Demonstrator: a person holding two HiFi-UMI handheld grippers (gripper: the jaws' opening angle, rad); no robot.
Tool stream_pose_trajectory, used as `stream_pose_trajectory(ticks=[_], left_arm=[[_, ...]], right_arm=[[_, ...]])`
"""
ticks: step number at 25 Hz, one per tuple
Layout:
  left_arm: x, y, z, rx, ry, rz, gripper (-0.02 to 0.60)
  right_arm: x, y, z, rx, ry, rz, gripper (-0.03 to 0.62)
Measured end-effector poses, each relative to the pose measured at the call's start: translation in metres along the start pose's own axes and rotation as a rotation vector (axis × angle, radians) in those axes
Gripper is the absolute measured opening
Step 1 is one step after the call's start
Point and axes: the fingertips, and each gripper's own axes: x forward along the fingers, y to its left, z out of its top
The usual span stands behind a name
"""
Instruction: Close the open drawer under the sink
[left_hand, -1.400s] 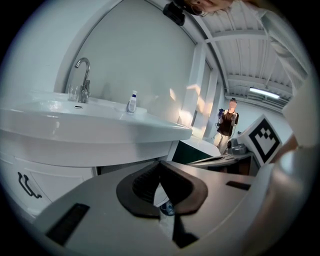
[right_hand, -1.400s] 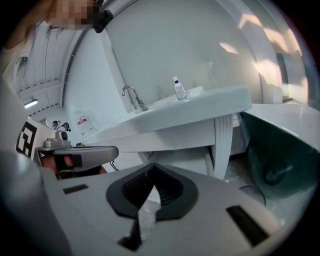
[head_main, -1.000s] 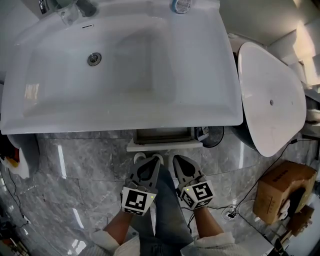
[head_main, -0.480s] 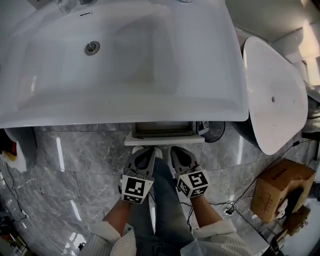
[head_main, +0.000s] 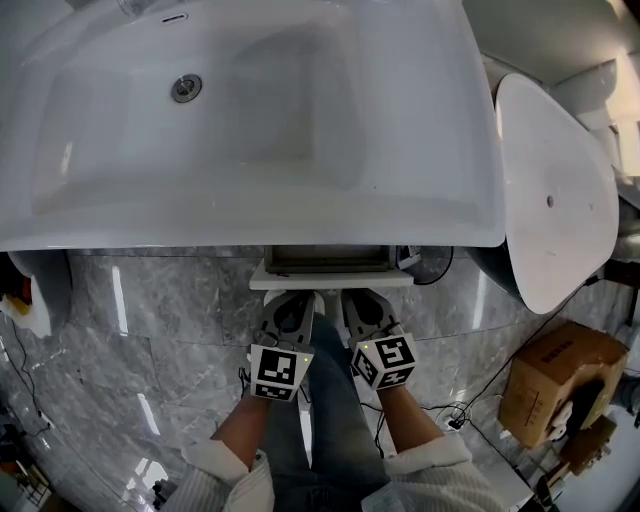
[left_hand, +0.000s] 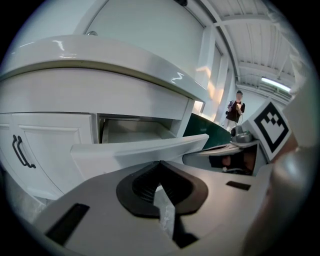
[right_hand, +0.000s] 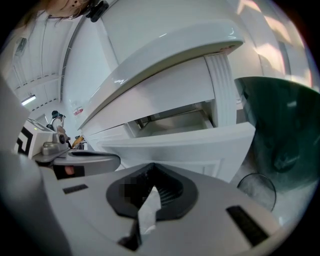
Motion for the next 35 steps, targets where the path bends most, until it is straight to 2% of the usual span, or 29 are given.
stream_pose_trajectory(ticks=[16,35], left_arm=[[0.006,0.008,0.01,0.004,-0.008,0.014,0.015],[0.019,0.023,0.024,0.031,-0.037,0.014,0.015]], right_arm=[[0.001,0.001,0.015,0.001,-0.038,-0.007,0.011],[0.019,-0.003,0.031,-0.081,-0.058,-0.018,0.009]])
